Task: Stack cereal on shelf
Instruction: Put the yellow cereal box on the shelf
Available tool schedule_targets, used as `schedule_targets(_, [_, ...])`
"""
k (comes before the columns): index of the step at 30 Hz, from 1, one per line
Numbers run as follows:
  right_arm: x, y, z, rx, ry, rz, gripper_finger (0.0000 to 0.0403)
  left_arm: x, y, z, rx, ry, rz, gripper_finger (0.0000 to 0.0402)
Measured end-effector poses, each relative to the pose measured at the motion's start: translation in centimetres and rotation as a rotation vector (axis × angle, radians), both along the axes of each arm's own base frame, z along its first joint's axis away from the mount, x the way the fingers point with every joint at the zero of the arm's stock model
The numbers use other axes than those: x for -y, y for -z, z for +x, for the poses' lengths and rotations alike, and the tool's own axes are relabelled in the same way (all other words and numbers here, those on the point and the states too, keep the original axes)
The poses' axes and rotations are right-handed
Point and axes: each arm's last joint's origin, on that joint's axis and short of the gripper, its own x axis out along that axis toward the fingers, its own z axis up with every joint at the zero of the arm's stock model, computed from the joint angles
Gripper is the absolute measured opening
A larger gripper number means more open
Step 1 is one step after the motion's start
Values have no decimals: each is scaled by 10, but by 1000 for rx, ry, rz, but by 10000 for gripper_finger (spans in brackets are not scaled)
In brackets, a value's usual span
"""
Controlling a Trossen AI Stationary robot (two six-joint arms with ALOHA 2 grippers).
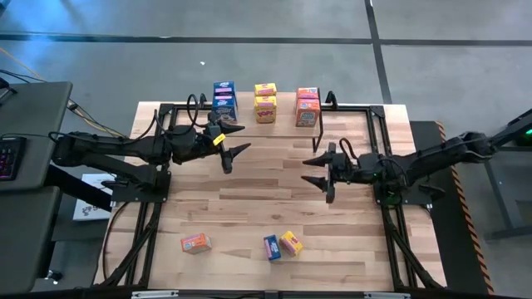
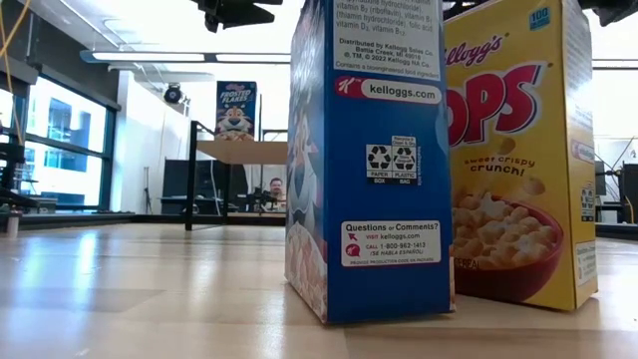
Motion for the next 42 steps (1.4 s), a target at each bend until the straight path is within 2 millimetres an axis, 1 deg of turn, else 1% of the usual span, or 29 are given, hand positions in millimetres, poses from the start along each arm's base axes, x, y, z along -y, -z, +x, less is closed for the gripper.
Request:
schedule_targets(8, [-22,0,-4,10,-69,36,229,0,-1,0,18,-1,-6,255])
schedule_targets(12, [-30,-4,-4,53,-119,40,229,0,-1,0,34,-8,-69,255])
schedule_targets(16, [-33,-6,-5,75,-172,0,229,1,-1,0,44,24,-104,255])
schedule_targets(19, [-33,-6,-5,80,-176,-10,229,3,0,1,48,59,-124,255])
schedule_targets(24, [-33,-8,-5,92,-160,26,229,9,0,1,45,119,-165,255])
schedule_targets(28, [-36,-10,-6,118,-180,68,229,16,2,0,21,166,-169,255])
schedule_targets(36, [-52,-21,-13,209,-258,97,229,25,3,-2,-4,199,-170,255])
schedule_targets(38, [-56,-28,-14,218,-276,80,229,26,3,-2,-6,203,-171,255])
schedule_targets(42, [-66,-47,-12,218,-294,-9,229,26,3,-2,-4,205,-172,255])
